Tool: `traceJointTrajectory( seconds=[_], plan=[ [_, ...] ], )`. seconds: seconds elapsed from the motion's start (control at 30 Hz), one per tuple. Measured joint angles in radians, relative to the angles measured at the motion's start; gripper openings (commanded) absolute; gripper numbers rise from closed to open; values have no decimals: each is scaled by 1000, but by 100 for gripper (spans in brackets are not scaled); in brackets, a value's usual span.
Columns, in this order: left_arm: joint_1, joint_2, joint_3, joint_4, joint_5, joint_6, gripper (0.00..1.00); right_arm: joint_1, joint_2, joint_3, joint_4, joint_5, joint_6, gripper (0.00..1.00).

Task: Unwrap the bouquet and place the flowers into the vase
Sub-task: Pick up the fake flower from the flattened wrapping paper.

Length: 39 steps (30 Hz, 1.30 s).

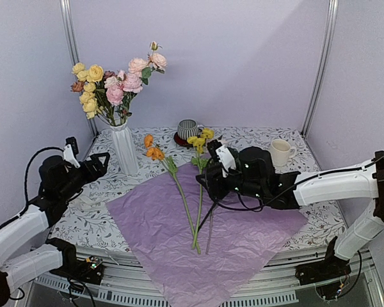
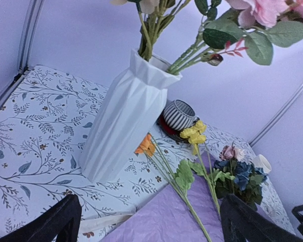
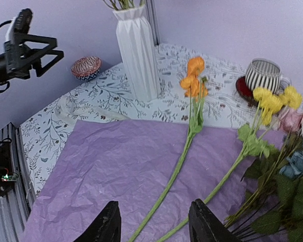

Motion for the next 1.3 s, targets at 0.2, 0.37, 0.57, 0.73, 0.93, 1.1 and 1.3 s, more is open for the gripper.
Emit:
traceJointTrajectory(
  seconds=[0.2, 0.37, 0.57, 0.73, 0.93, 1.1, 1.3],
  plan=[
    [1, -33, -7, -31, 126, -20, 98, 14, 162, 213, -243, -8, 209, 47],
    [1, -13, -34, -40, 177, -46, 98, 61, 316, 405, -455, 63, 329, 47],
    [2, 45, -56, -56, 238, -54, 98, 96, 449, 550, -604, 108, 434, 47],
    [2, 77, -55, -69, 258, -63, 98, 96, 526, 589, -681, 118, 494, 46],
    [2, 114, -18, -158, 243, -81, 98, 96, 584, 628, -750, 123, 532, 44],
    [2, 124, 1, -196, 235, -104, 98, 96, 595, 646, -776, 116, 546, 40],
    [-32, 190, 32, -198, 227, -137, 98, 96, 644, 686, -785, 92, 565, 37]
  ],
)
